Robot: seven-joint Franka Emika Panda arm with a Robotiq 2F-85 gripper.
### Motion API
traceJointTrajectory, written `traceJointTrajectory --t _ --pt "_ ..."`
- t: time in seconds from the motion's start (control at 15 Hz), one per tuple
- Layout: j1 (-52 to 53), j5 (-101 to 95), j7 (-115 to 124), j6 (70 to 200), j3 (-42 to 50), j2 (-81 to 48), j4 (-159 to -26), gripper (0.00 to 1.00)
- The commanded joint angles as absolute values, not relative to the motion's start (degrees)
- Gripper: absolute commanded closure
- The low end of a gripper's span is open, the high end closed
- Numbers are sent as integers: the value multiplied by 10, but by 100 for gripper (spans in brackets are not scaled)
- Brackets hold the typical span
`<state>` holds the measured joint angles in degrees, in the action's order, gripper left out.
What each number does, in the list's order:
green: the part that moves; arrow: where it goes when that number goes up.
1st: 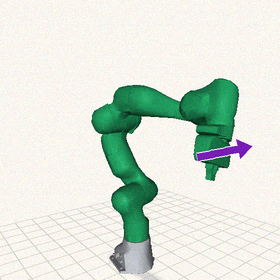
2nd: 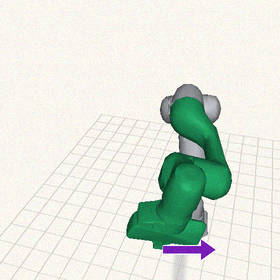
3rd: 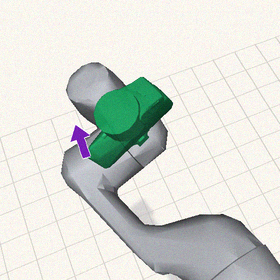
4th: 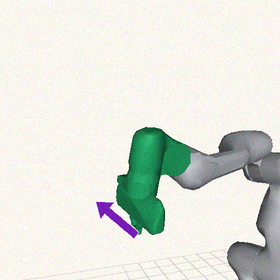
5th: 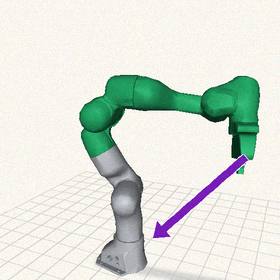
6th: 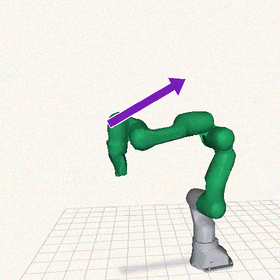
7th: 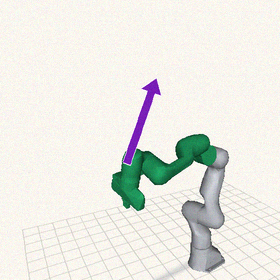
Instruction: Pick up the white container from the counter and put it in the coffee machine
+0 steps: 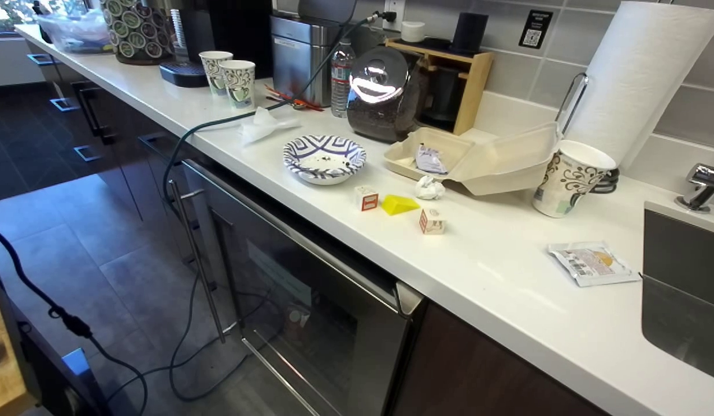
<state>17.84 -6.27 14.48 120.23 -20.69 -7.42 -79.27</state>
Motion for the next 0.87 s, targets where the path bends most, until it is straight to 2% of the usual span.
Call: traceJointTrajectory --t 0.0,0.33,0.53,0.6,0.8 --pt "154 1 172 1127 -196 54 -933 0" --pt "150 -1 244 968 -181 190 -1038 0" --pt "136 15 309 919 -179 274 -1113 0" --pt "135 -4 272 923 -191 207 -1036 0" --pt "125 5 293 917 -191 263 -1090 0"
